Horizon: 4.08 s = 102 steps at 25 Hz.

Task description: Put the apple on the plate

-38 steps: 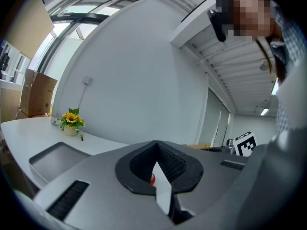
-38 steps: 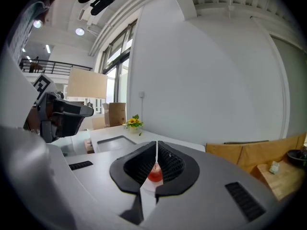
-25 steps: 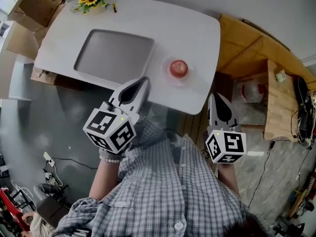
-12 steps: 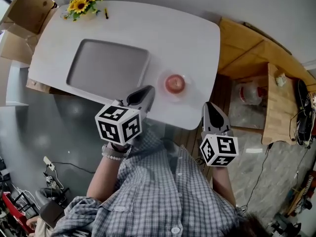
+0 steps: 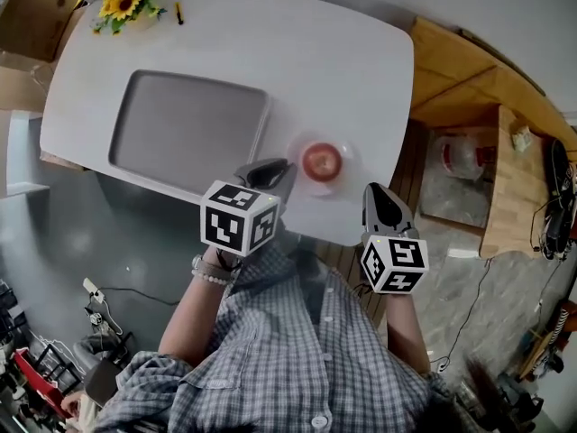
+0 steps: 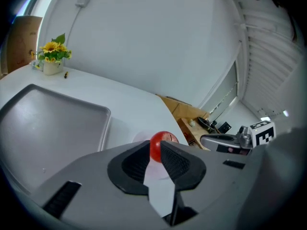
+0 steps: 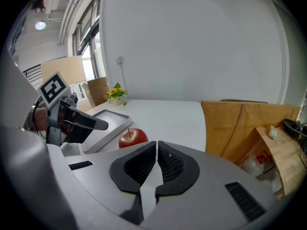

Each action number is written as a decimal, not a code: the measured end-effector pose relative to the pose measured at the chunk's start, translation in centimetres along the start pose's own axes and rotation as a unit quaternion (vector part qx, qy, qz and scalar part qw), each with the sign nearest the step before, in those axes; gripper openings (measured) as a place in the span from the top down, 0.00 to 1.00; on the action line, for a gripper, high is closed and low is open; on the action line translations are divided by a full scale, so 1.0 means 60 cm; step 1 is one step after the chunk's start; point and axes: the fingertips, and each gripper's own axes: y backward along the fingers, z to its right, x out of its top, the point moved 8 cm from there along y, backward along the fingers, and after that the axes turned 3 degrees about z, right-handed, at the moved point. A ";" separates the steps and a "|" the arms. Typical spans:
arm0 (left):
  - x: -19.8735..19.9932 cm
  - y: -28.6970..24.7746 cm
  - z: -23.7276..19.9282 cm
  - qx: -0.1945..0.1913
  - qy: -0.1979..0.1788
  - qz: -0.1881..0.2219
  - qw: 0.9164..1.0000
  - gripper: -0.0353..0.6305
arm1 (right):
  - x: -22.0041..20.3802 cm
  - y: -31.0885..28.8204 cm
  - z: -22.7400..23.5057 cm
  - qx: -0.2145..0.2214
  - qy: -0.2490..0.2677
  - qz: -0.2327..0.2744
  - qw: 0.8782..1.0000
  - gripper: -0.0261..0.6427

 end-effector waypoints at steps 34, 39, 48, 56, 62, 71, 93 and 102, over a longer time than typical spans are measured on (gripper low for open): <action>-0.067 -0.103 -0.078 0.067 0.115 -0.090 0.987 0.82 | -0.081 -0.126 0.006 0.035 -0.163 -0.150 0.974 0.84; -0.064 -0.103 -0.087 0.053 0.152 -0.106 0.981 0.85 | -0.079 -0.125 0.010 0.033 -0.203 -0.164 0.965 0.87; -0.056 -0.095 -0.078 0.065 0.162 -0.111 0.978 0.86 | -0.071 -0.111 0.008 0.030 -0.217 -0.168 0.961 0.88; -0.055 -0.073 -0.054 0.072 0.173 -0.109 0.976 0.86 | -0.059 -0.080 0.009 0.033 -0.219 -0.160 0.962 0.89; -0.061 -0.037 -0.031 0.077 0.187 -0.100 0.974 0.86 | -0.045 -0.047 -0.004 0.045 -0.217 -0.144 0.964 0.89; -0.085 0.030 -0.018 0.101 0.220 -0.069 0.968 0.86 | -0.037 -0.017 -0.041 0.078 -0.192 -0.149 0.967 0.89; -0.057 0.162 -0.205 0.141 0.260 -0.049 0.954 0.86 | 0.025 -0.141 -0.239 0.124 -0.157 -0.185 0.962 0.89; -0.021 0.202 -0.327 0.135 0.245 -0.074 0.957 0.86 | 0.046 -0.219 -0.340 0.110 -0.175 -0.195 0.959 0.89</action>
